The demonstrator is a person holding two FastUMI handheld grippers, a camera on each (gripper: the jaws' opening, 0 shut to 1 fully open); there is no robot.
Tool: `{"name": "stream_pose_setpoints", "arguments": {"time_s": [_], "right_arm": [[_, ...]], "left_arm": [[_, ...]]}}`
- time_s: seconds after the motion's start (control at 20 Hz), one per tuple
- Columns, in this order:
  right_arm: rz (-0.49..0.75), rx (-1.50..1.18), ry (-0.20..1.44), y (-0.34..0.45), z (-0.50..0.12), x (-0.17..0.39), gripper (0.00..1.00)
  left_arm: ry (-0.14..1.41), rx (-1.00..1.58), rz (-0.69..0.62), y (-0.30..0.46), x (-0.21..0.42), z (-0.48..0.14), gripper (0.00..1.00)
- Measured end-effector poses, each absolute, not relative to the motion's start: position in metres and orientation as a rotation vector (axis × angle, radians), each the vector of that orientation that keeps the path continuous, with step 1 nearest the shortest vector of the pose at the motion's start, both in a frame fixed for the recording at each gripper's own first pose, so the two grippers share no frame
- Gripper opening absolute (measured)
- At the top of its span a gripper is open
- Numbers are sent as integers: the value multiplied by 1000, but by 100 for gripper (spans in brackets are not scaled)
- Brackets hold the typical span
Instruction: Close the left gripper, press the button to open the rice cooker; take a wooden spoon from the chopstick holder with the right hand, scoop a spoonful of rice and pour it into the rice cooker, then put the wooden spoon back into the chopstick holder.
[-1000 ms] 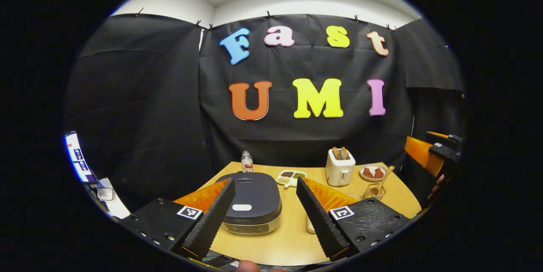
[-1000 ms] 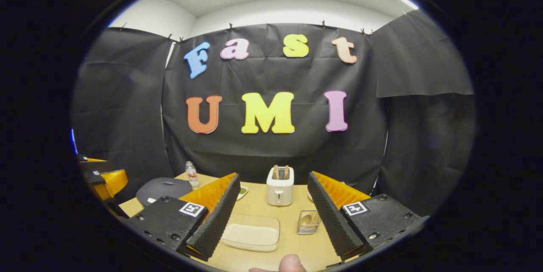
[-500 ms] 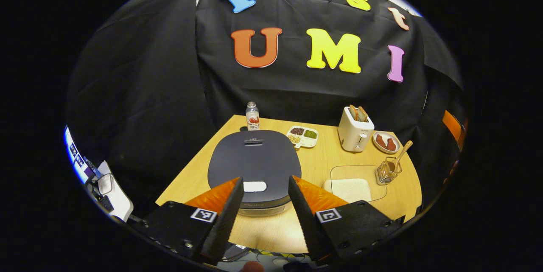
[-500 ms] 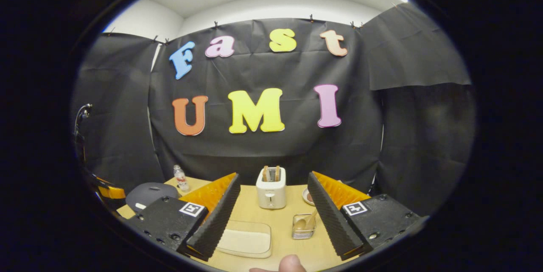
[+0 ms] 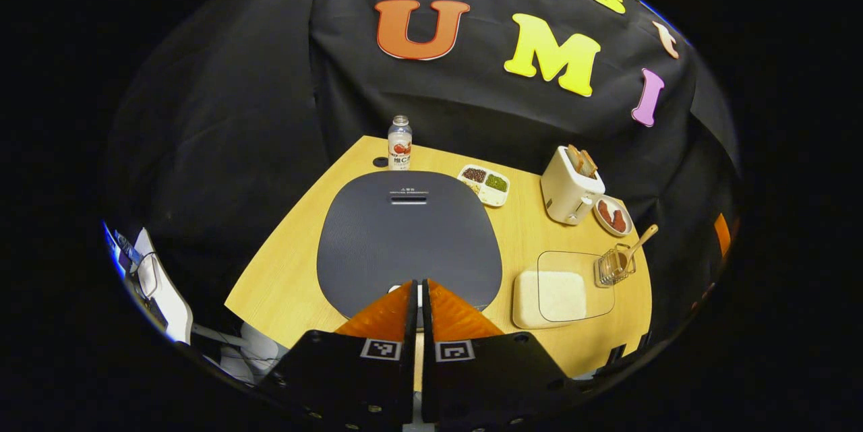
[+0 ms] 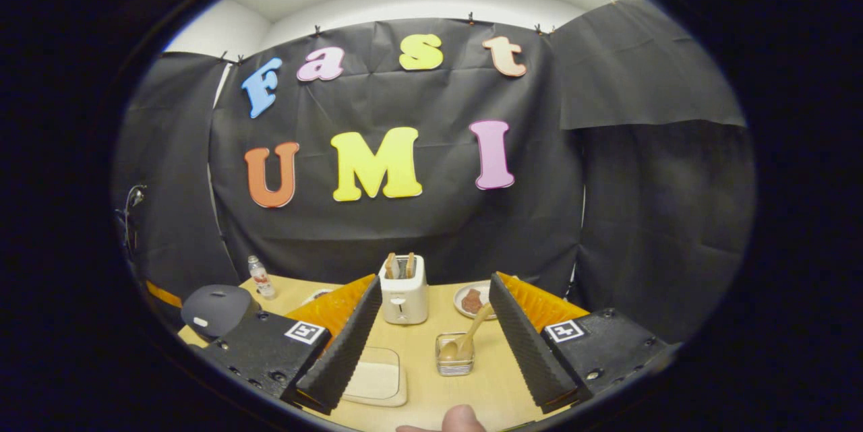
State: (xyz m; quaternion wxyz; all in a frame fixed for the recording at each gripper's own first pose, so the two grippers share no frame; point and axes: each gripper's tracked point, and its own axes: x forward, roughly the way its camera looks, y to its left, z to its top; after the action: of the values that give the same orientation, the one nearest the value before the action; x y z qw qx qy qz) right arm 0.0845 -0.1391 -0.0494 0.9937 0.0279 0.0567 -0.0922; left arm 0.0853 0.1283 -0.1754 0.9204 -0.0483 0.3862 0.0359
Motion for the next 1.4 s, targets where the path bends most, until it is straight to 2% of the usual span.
{"name": "stream_pose_setpoints", "arguments": {"time_s": [0.05,0.55,0.8,0.95,1.15,1.4], "right_arm": [[-194,59,114,-142,-51,83,100],[-267,81,141,-172,-62,78,100],[-240,88,169,-158,-73,80,100],[-215,73,172,-149,-70,80,100],[-219,69,153,-152,-60,79,100],[-220,55,154,-149,-56,73,100]], "left_arm": [[802,-114,63,127,92,-180,0],[899,-178,60,140,99,-226,0],[979,-206,58,139,90,-236,0],[962,-223,37,137,92,-234,0],[828,-224,84,139,94,-209,0],[550,-176,106,144,112,-124,0]]}}
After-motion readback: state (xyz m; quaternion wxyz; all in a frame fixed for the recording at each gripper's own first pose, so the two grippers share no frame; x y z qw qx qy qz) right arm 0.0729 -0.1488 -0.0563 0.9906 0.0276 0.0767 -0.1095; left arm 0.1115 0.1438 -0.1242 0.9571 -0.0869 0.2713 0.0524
